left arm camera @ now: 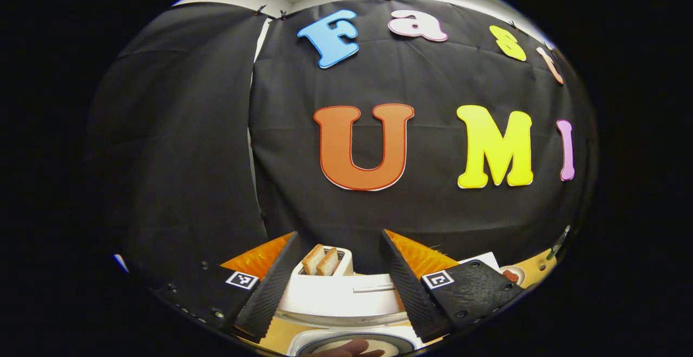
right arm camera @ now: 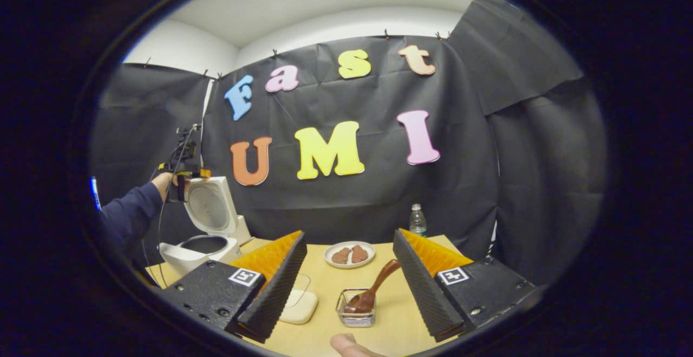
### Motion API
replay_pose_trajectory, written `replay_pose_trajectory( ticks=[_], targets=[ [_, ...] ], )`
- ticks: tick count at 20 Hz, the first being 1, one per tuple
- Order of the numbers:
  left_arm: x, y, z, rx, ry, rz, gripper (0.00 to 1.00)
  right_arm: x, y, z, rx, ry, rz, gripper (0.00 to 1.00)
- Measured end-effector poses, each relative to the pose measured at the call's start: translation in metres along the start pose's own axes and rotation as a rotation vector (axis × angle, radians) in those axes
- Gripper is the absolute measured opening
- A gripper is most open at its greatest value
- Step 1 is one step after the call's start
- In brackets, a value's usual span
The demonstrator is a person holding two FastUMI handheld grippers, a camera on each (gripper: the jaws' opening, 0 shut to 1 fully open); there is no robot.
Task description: Close the left gripper, press the button to open the rice cooker; take a wooden spoon from the chopstick holder with the right hand, scoop a spoonful of rice and pour it into the rice cooker, then put the wooden spoon back into the chopstick holder.
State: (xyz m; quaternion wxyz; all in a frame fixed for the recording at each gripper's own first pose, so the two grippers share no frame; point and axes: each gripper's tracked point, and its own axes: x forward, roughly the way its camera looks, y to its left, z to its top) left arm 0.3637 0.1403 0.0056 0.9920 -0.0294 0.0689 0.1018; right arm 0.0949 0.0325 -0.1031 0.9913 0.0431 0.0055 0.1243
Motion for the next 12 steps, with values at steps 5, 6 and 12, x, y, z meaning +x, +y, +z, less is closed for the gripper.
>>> replay_pose_trajectory(
  ticks=[5, 6, 12],
  targets=[
    [-0.021, -0.003, -0.004, 0.002, 0.043, -0.008, 0.95, -0.001, 0.011, -0.007, 0.018, 0.029, 0.035, 1.00],
    [-0.028, -0.002, -0.007, -0.002, 0.048, -0.008, 0.95, -0.002, 0.012, -0.007, 0.014, 0.030, 0.035, 1.00],
    [-0.067, -0.002, -0.025, -0.003, 0.071, -0.021, 0.95, -0.022, 0.017, 0.009, -0.015, 0.007, 0.006, 1.00]
  ],
)
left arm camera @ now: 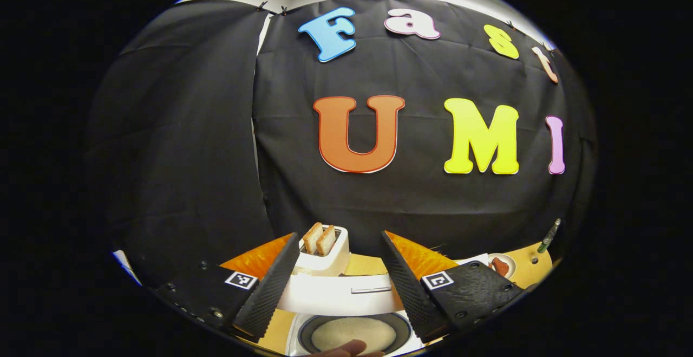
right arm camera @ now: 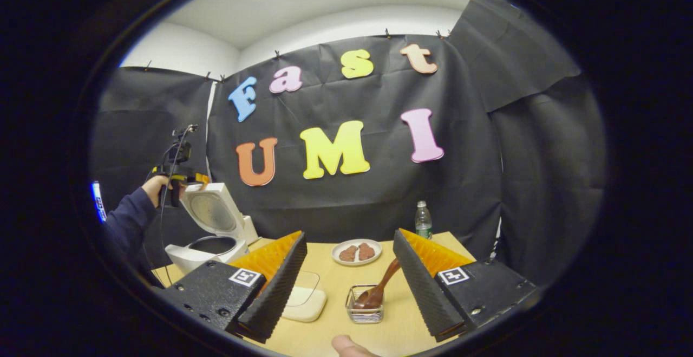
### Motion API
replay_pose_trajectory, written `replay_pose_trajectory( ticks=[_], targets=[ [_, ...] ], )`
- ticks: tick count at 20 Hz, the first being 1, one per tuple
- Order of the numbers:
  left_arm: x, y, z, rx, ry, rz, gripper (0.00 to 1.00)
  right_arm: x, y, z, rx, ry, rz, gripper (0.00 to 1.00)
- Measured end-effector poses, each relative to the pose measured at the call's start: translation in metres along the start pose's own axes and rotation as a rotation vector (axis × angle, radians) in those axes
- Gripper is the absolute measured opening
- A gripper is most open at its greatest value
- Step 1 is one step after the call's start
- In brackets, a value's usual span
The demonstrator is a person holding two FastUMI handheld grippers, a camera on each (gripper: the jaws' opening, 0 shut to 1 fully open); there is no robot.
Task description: Close the left gripper, press the button to open the rice cooker; take a wooden spoon from the chopstick holder with the right hand, scoop a spoonful of rice and pour it into the rice cooker, then put the wooden spoon back into the chopstick holder.
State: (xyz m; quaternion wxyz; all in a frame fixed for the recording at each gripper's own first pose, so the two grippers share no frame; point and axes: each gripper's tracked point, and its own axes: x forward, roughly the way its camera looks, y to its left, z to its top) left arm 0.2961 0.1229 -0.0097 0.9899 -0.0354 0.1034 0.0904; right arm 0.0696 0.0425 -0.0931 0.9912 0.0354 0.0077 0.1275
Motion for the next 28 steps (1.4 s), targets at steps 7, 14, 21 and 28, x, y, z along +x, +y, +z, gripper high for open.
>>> replay_pose_trajectory(
  ticks=[7, 14, 21, 28],
  targets=[
    [-0.047, -0.008, -0.048, -0.003, 0.037, -0.053, 0.95, -0.009, 0.012, -0.006, -0.017, -0.008, 0.019, 1.00],
    [-0.086, -0.021, -0.120, -0.009, 0.162, -0.118, 0.95, -0.017, 0.027, -0.013, -0.034, 0.003, 0.056, 1.00],
    [-0.096, -0.020, -0.174, 0.021, 0.232, -0.089, 0.96, -0.010, 0.019, -0.013, -0.049, -0.013, 0.085, 1.00],
    [-0.099, -0.015, -0.194, 0.029, 0.273, -0.086, 0.97, 0.002, 0.015, -0.037, -0.009, 0.025, 0.133, 1.00]
  ],
)
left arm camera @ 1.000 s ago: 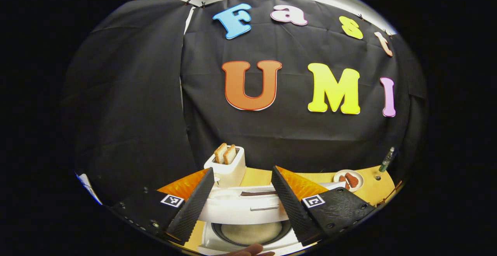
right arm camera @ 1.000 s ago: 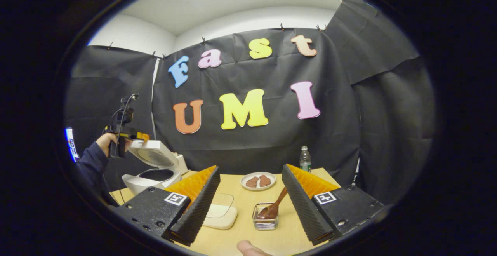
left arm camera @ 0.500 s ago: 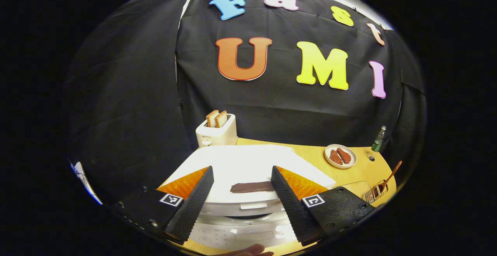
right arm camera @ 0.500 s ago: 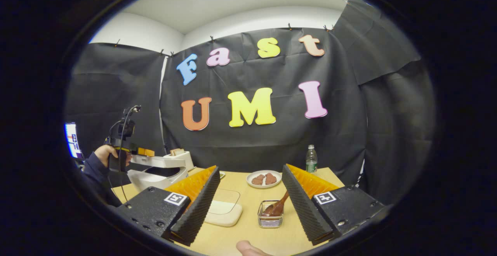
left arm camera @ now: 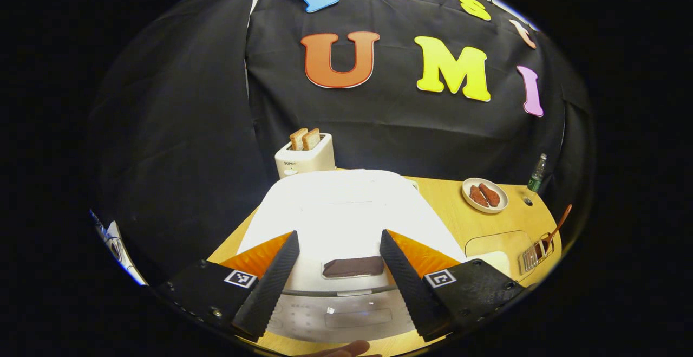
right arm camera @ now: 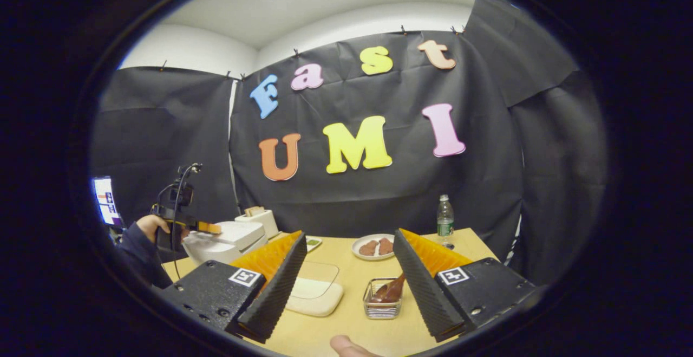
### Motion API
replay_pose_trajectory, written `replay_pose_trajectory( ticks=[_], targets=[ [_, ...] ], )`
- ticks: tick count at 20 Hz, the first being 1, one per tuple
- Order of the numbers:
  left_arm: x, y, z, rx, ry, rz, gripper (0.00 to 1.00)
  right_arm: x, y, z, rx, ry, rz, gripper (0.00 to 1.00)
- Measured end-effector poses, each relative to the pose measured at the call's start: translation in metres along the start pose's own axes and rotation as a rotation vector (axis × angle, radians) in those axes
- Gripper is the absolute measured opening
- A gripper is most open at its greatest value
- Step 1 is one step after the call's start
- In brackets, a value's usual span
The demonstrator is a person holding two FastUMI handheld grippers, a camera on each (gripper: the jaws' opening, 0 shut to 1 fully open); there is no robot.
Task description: Close the left gripper, press the button to open the rice cooker; take a wooden spoon from the chopstick holder with the right hand, scoop a spoonful of rice and pour it into the rice cooker, then put the wooden spoon back into the chopstick holder.
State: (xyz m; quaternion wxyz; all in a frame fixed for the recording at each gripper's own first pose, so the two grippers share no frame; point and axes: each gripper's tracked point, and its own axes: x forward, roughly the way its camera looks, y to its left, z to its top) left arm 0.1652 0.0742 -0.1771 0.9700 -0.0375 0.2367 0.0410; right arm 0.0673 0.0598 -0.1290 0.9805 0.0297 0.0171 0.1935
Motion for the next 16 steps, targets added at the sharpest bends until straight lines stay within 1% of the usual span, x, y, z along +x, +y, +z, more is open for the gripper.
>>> replay_pose_trajectory(
  ticks=[3, 5, 7, 11, 12, 14, 16],
  targets=[
    [0.002, -0.002, 0.000, -0.001, -0.019, 0.002, 0.97, 0.002, -0.015, 0.003, -0.007, -0.024, -0.021, 1.00],
    [0.005, -0.002, -0.007, -0.003, -0.008, 0.002, 0.97, -0.003, -0.012, 0.008, -0.015, -0.033, -0.036, 1.00],
    [0.007, -0.002, -0.008, 0.007, -0.040, -0.002, 0.99, -0.003, -0.008, 0.005, -0.010, -0.028, -0.025, 1.00],
    [0.009, -0.001, -0.008, -0.034, -0.066, 0.003, 0.99, 0.002, -0.005, -0.004, 0.011, -0.003, -0.014, 1.00],
    [0.010, -0.001, -0.010, -0.034, -0.068, 0.008, 0.98, 0.008, -0.011, -0.011, 0.013, 0.001, -0.013, 1.00],
    [0.012, -0.002, -0.011, -0.016, -0.085, 0.004, 0.99, 0.008, -0.010, -0.011, 0.019, 0.002, -0.018, 1.00],
    [0.012, -0.001, -0.009, -0.028, -0.111, -0.006, 0.99, 0.006, -0.011, -0.009, 0.022, -0.003, -0.034, 1.00]
  ],
)
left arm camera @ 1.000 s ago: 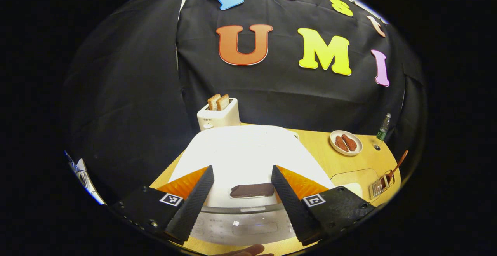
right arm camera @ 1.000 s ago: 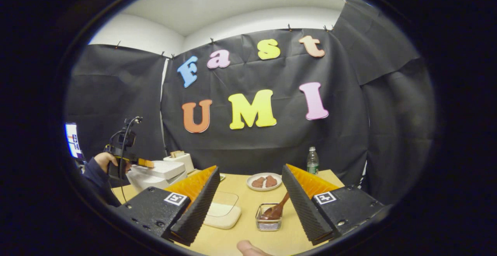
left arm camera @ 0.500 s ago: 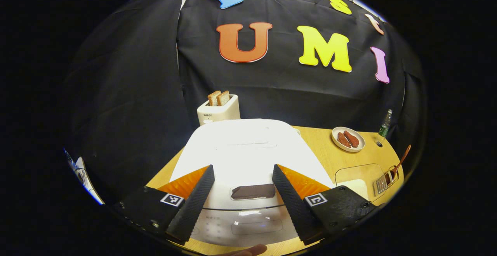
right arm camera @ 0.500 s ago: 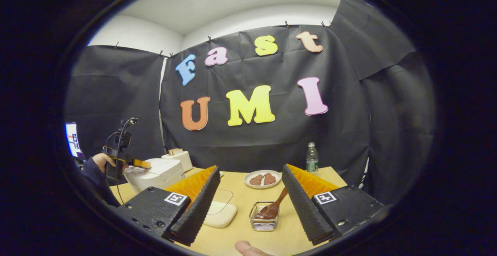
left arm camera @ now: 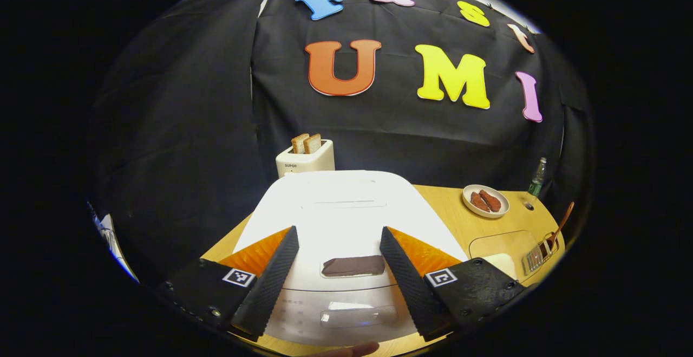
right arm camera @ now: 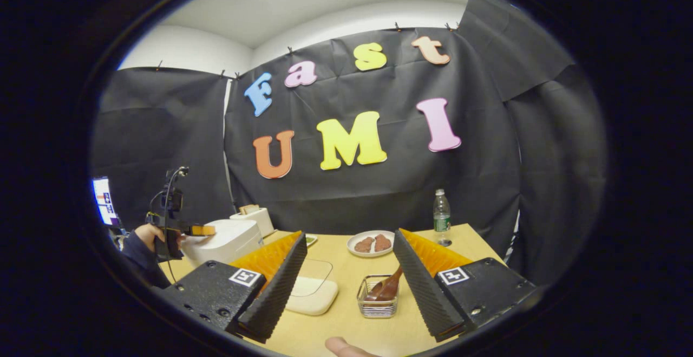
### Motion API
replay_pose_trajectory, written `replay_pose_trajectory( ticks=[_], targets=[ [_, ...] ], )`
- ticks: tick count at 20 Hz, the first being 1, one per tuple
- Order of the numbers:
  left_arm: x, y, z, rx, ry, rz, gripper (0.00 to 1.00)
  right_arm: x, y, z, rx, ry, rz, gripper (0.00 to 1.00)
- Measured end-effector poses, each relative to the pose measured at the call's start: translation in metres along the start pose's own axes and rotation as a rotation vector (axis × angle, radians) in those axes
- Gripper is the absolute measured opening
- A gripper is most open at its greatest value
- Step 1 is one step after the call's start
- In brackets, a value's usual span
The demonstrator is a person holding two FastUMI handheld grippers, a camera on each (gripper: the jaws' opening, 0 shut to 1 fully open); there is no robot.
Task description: Close the left gripper, press the button to open the rice cooker; take a wooden spoon from the chopstick holder with the right hand, scoop a spoonful of rice and pour it into the rice cooker, then put the wooden spoon back into the chopstick holder.
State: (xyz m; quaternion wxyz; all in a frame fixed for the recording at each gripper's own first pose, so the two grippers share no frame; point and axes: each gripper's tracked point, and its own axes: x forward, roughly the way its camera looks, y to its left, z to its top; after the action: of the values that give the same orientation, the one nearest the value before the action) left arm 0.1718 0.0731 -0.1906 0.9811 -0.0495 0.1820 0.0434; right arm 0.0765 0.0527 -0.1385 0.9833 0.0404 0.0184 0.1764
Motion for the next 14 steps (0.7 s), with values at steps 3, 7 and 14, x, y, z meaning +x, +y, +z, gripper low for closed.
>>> replay_pose_trajectory(
  ticks=[3, 7, 14],
  targets=[
    [0.001, 0.001, 0.000, -0.005, -0.040, 0.001, 0.99, -0.005, 0.004, 0.002, -0.008, 0.003, -0.018, 1.00],
    [-0.002, 0.001, 0.005, 0.005, -0.116, 0.003, 0.98, -0.015, 0.006, 0.009, -0.035, -0.003, -0.066, 1.00],
    [-0.054, -0.001, 0.021, -0.018, -0.157, -0.024, 0.95, -0.040, 0.018, 0.034, -0.058, -0.059, -0.142, 1.00]
  ],
)
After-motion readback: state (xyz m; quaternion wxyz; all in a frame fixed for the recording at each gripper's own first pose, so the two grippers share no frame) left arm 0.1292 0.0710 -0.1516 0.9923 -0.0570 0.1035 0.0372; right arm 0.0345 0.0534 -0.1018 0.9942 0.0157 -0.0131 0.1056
